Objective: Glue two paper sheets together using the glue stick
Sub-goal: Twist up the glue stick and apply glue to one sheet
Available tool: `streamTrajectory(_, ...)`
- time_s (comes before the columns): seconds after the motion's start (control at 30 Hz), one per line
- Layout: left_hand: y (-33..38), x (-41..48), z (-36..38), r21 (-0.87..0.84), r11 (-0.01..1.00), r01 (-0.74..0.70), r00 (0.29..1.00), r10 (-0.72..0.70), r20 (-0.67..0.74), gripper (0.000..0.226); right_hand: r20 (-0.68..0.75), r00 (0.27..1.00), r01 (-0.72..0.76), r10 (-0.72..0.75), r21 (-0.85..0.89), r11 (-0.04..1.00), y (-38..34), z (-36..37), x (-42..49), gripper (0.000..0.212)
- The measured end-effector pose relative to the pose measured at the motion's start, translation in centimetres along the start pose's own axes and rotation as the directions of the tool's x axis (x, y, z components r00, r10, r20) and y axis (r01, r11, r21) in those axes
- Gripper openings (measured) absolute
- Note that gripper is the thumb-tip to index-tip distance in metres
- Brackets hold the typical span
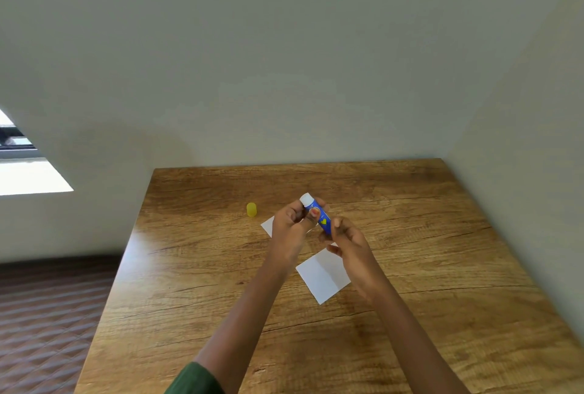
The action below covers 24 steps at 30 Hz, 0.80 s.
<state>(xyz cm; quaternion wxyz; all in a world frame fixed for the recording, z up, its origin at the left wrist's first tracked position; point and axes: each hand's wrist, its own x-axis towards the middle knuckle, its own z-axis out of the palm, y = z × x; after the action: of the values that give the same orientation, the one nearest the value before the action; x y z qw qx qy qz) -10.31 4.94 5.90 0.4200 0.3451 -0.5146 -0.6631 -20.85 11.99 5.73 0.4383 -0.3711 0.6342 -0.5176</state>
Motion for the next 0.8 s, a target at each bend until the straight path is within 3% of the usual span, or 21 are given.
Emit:
streamTrajectory(0.17,0.4,0.0,0.2,-0.017,1.0,-0.022,1.0,0.022,0.015,0.015,-0.066,0.997,0.047,-0.047,-0.013,0.999,0.0,-0.2,0.0,0.013)
streamTrajectory(0.33,0.4,0.1,0.1,-0.009,1.0,-0.024,0.999,0.025,0.024,0.014,-0.059,0.998,0.02,-0.021,-0.017,1.0,-0.2,0.0,-0.1,0.035)
streamTrajectory(0.57,0.8,0.0,0.1,-0.048,0.999,-0.002,1.0,0.003,0.01,0.016,-0.059,0.996,0.072,-0.068,0.073,0.995,-0.2,0.4,-0.2,0.035)
streamTrajectory(0.7,1.1,0.0,0.2,-0.027,0.999,-0.022,1.0,0.023,0.008,0.016,-0.083,0.995,0.065,-0.063,0.021,0.998,-0.5,0.4,-0.3,0.032)
streamTrajectory(0.8,1.1,0.0,0.1,-0.027,0.999,-0.031,0.999,0.032,0.016,0.015,-0.069,0.998,-0.001,-0.001,-0.019,1.0,-0.5,0.5,-0.2,0.045)
